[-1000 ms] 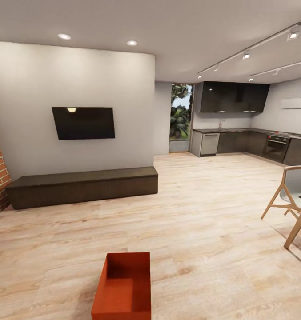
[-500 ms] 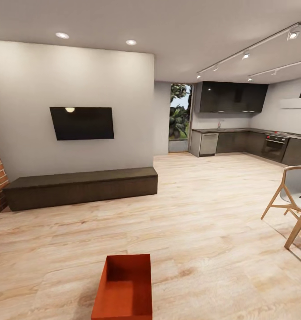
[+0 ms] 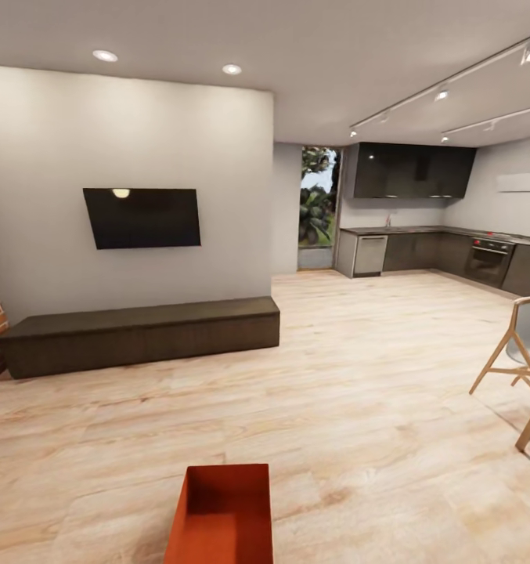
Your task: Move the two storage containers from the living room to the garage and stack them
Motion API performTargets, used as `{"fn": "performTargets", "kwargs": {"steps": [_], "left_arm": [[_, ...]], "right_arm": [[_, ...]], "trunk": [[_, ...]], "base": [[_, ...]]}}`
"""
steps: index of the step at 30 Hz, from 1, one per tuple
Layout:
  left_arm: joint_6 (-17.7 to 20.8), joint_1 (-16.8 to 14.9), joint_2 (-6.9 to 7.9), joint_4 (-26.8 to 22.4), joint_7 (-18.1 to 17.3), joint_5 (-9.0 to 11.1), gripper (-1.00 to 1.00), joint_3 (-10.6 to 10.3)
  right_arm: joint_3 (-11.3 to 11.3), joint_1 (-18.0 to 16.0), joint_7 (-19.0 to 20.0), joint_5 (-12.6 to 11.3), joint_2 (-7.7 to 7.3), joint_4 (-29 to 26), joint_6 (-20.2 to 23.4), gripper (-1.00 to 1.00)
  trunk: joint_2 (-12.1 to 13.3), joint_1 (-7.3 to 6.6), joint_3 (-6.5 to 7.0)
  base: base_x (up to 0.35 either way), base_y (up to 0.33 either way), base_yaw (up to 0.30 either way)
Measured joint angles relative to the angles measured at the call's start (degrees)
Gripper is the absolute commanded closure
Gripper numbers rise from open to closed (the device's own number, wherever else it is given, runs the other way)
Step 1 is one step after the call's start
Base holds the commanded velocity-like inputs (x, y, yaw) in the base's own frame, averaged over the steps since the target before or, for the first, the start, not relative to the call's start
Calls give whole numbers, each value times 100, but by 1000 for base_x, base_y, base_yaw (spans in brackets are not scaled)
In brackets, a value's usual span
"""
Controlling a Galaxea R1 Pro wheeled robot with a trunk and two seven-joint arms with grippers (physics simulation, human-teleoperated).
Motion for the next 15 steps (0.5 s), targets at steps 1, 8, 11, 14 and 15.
{"fn": "performTargets", "kwargs": {"steps": [1, 8, 11, 14, 15], "left_arm": [[0, 0, 0, 0, 0, 1, -100, 0], [-1, 0, 0, 0, 1, 4, -100, 0], [-1, 0, 0, 0, 1, 5, -100, 0], [-1, 0, 0, 0, 1, 4, -100, 0], [-1, 0, 0, 0, 1, 2, -100, 0]], "right_arm": [[0, 0, 0, 0, 0, 0, -1, -100], [0, 0, 0, 0, 0, 0, 5, -100], [0, 0, 0, 0, 0, 0, 2, -100], [0, 0, 0, 0, 0, 0, -3, -100], [0, 0, 0, 0, 0, 0, -3, -100]], "trunk": [[0, 0, 0], [0, 1, 0], [0, 1, 0], [0, 1, 0], [0, 1, 0]], "base": [[291, 99, 0], [228, 138, 0], [206, 166, 0], [230, 200, 0], [238, 209, 0]]}}
